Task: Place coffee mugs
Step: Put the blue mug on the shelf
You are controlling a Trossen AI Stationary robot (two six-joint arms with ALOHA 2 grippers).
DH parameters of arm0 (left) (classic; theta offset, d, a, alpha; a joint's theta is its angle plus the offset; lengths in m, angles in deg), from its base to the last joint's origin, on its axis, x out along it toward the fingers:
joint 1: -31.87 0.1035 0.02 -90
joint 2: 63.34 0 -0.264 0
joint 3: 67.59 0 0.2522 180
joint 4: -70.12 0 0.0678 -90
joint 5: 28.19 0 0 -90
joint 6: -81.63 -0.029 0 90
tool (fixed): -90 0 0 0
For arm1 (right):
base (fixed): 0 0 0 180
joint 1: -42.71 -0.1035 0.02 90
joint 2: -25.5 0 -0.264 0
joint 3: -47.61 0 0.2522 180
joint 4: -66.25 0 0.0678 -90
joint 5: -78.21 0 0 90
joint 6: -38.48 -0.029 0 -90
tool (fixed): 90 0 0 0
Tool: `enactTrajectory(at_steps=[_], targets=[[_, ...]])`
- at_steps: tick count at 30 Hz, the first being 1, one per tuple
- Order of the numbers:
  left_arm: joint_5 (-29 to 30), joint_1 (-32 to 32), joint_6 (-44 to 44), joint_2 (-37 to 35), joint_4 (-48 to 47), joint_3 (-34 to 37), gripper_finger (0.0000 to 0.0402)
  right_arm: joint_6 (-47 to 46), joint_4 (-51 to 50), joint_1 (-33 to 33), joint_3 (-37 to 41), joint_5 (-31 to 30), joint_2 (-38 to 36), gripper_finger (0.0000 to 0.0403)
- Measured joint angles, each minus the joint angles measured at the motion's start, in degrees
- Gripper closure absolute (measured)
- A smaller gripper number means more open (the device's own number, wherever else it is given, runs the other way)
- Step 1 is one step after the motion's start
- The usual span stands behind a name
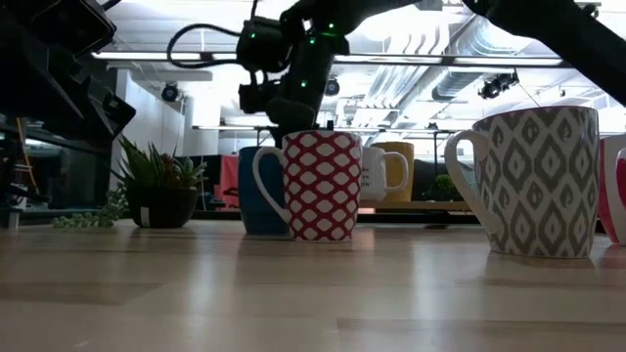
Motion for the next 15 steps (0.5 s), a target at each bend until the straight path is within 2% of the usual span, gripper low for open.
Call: enactTrajectory(at_steps=[11,15], targets=[[0.0,0.0,0.0,0.0,0.0,0.0,0.0289,-0.2,0.2,0.4,0.0,0.8,1.2,0.0324],[0.0,0.0,0.0,0.0,0.0,0.0,0.0289,-1.3,0.2,0.4,0.0,2.2,1.2,0.0360]])
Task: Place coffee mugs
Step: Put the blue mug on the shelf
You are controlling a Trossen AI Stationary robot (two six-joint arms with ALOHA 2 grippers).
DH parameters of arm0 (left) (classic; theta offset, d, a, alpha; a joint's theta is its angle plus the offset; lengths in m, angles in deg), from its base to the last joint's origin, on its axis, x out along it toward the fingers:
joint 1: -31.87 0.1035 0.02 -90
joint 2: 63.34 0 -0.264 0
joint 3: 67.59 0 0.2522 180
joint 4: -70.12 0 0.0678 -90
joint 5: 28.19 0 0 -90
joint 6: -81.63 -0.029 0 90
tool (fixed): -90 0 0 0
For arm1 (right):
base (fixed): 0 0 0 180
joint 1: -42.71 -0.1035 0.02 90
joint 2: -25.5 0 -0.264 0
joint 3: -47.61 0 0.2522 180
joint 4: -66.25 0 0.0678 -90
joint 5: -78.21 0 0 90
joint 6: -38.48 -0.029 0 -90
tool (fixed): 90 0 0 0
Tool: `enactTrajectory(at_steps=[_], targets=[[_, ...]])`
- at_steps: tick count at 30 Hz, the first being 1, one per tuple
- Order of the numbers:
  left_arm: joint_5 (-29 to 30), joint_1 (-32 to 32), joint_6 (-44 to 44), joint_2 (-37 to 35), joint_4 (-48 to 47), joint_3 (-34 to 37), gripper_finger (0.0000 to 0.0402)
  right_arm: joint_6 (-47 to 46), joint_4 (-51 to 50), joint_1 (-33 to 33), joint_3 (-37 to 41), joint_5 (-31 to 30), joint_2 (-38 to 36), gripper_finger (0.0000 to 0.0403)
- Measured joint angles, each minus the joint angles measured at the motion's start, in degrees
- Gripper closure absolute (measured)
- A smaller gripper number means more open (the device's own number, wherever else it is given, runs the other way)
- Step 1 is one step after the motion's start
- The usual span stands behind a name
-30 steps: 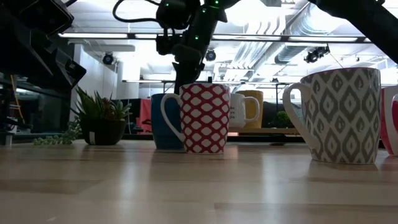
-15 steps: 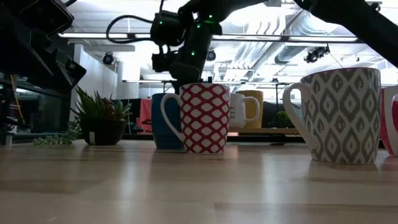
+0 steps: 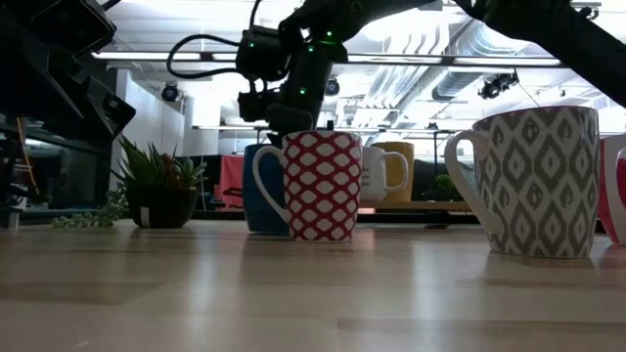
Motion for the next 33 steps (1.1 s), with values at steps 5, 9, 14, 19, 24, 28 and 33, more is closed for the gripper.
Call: enactTrajectory(at_steps=[5,9,14,19,24,28,33], targets=[[0.0,0.0,-1.2,0.0,0.0,0.0,0.0289,-1.5,0.0,0.0,0.0,-0.3,-0.1,0.0397],[0.0,0.0,-1.5,0.0,0.0,0.0,0.0289,-1.0,-0.2,-0.2,-0.2,-1.3,-0.3,0.0400],[0.0,0.0,-1.5,0.0,0.0,0.0,0.0289,0.1,-1.2,-0.2,-4.3,-3.7,-0.2,0.0402],[0.0,0.0,-1.5,0.0,0.0,0.0,0.0289,0.2,-8.0,-0.1,-13.0,-4.8,-0.2,0.0402],[0.0,0.0,-1.5,0.0,-0.1,0.0,0.0289,-0.9,-12.0,0.2,-12.1,-4.9,-5.3,0.0403],[0.0,0.0,-1.5,0.0,-0.9,0.0,0.0289,-4.4,-17.7,0.5,-12.5,-7.8,-9.3,0.0403],[0.0,0.0,-1.5,0.0,-0.9,0.0,0.0289,-7.6,-23.6,0.4,-13.4,-11.2,-14.4,0.0403]])
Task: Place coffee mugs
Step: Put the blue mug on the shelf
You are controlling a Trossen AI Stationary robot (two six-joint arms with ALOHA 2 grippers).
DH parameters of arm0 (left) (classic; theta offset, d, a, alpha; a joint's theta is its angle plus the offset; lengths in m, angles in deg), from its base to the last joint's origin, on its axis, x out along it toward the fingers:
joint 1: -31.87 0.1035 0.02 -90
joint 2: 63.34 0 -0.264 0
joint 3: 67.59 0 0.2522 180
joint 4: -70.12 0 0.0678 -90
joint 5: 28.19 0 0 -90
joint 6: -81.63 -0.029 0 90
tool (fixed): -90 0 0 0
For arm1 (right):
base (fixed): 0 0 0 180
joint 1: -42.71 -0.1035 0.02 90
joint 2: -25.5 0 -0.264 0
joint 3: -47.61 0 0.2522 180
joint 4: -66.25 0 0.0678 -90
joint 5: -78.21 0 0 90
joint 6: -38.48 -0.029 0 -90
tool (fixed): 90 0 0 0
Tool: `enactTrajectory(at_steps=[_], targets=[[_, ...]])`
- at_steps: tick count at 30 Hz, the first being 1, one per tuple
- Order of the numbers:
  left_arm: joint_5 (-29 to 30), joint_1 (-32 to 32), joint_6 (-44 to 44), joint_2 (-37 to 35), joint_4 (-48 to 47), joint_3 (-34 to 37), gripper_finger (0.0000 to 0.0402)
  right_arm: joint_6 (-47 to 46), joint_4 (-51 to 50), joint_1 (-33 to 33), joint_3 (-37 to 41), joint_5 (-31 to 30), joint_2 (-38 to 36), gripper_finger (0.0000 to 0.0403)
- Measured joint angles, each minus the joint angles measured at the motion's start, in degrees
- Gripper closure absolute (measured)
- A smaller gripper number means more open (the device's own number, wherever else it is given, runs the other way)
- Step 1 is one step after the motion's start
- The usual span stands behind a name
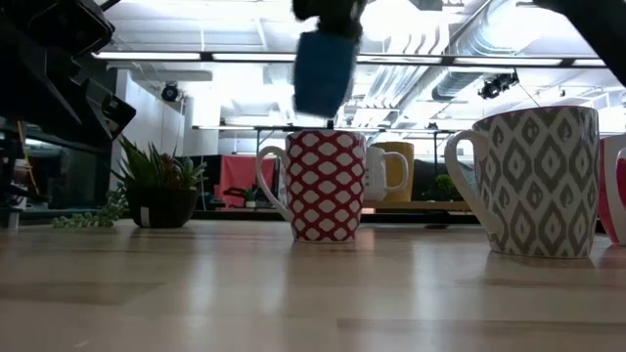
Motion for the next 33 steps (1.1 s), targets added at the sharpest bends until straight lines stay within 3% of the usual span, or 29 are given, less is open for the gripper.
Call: enactTrajectory(at_steps=[6,11,17,25,33], targets=[[0.0,0.0,0.0,0.0,0.0,0.0,0.0289,-5.9,-8.6,2.1,0.9,-8.8,-5.7,0.0403],[0.0,0.0,0.0,0.0,0.0,0.0,0.0289,-7.6,-8.4,6.0,6.6,-9.8,-11.7,0.0403],[0.0,0.0,0.5,0.0,0.0,0.0,0.0289,-10.6,-7.0,13.7,21.5,-10.9,-21.7,0.0403],[0.0,0.0,0.5,0.0,0.0,0.0,0.0289,-10.2,9.9,22.4,46.5,-3.3,-35.3,0.0403],[0.0,0.0,0.6,0.0,0.1,0.0,0.0289,-9.0,20.2,32.2,65.4,1.5,-41.5,0.0403]])
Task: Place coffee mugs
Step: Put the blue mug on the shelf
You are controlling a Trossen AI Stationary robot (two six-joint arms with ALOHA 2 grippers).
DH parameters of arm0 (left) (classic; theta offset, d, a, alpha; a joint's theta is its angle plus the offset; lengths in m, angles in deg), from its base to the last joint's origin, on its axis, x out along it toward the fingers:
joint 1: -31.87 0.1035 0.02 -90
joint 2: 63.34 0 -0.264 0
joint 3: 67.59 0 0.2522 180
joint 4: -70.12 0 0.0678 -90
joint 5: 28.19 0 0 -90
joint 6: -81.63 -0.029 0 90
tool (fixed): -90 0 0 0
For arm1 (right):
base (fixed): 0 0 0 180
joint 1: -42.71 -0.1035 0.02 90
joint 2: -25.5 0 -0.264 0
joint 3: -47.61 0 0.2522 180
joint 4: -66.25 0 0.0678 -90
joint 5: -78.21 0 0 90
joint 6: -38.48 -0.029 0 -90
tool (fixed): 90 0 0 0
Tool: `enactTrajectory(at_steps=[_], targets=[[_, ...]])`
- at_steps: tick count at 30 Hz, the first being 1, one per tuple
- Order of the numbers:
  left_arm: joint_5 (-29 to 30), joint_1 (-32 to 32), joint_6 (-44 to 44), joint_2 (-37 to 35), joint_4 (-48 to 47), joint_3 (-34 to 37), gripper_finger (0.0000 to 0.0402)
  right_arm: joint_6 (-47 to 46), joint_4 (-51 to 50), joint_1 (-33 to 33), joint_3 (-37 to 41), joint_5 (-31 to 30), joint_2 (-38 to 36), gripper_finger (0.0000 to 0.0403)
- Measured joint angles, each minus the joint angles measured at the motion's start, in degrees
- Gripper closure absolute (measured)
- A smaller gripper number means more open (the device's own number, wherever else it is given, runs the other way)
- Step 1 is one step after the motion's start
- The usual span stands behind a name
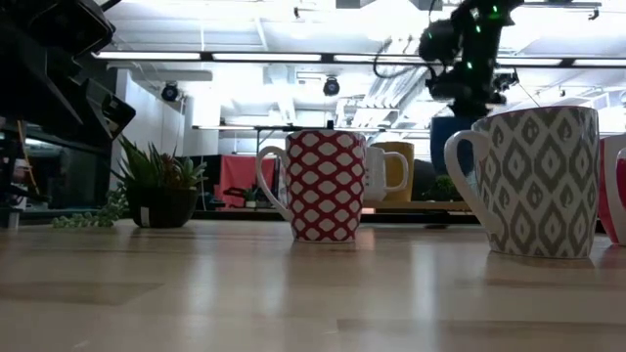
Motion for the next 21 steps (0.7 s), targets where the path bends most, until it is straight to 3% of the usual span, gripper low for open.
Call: enactTrajectory(at_steps=[8,21], targets=[[0.0,0.0,0.0,0.0,0.1,0.0,0.0289,-3.5,10.4,3.7,6.9,7.5,0.0,0.0403],[0.0,0.0,0.0,0.0,1.4,0.0,0.0289,-18.3,8.3,4.1,4.9,10.0,0.0,0.0403]])
